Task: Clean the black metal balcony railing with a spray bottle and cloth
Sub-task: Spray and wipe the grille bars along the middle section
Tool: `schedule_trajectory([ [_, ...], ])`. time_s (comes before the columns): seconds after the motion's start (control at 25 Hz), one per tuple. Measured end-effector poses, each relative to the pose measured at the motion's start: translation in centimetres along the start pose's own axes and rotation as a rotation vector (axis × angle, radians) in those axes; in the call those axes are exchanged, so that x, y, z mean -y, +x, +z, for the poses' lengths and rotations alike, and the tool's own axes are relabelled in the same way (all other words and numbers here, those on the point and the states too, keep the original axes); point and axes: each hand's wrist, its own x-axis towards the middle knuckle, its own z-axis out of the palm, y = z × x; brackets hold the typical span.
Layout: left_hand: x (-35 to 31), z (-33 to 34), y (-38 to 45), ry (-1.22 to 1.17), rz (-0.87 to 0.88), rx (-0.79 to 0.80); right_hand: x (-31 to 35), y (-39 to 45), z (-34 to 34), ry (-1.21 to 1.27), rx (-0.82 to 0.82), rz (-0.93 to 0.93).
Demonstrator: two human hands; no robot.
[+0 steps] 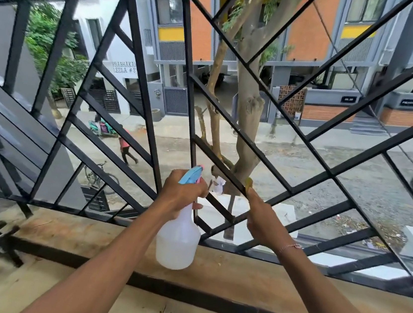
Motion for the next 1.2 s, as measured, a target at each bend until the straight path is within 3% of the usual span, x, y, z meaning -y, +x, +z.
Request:
schedule_trajectory([
  [0.16, -0.5, 0.3, 0.1, -0.009, 0.006, 0.008, 1.2, 1.5, -0.4, 0.063, -0.057, 0.029],
  [0.44, -2.8, -2.0, -0.1, -0.013, 0.06, -0.052, 10.2, 7.5, -3.4, 0.14, -0.105, -0.229],
  [0.6, -2.6, -3.9, -0.5, -0.027, 0.037, -0.079, 15.7, 10.4, -3.3, 0.472, -0.203, -0.182],
  [0.8, -3.3, -5.1, -1.0, -0.035, 0.064, -0.063, 16.2, 7.4, -3.2, 0.873, -0.24, -0.171],
  [0.96, -6.3, -4.4, -2.0, -0.035, 0.057, 0.008, 13.8, 3.6, -6.5, 1.138, -0.197, 0.018],
  [1.08, -8.2, -2.7, -2.7, -0.043, 0.034, 0.061, 11.0, 1.3, -10.4, 1.174, -0.289, 0.134],
  [1.2, -9.3, -0.5, -3.2, -0.015, 0.051, 0.055, 9.2, -0.3, -14.0, 1.046, -0.379, 0.122],
])
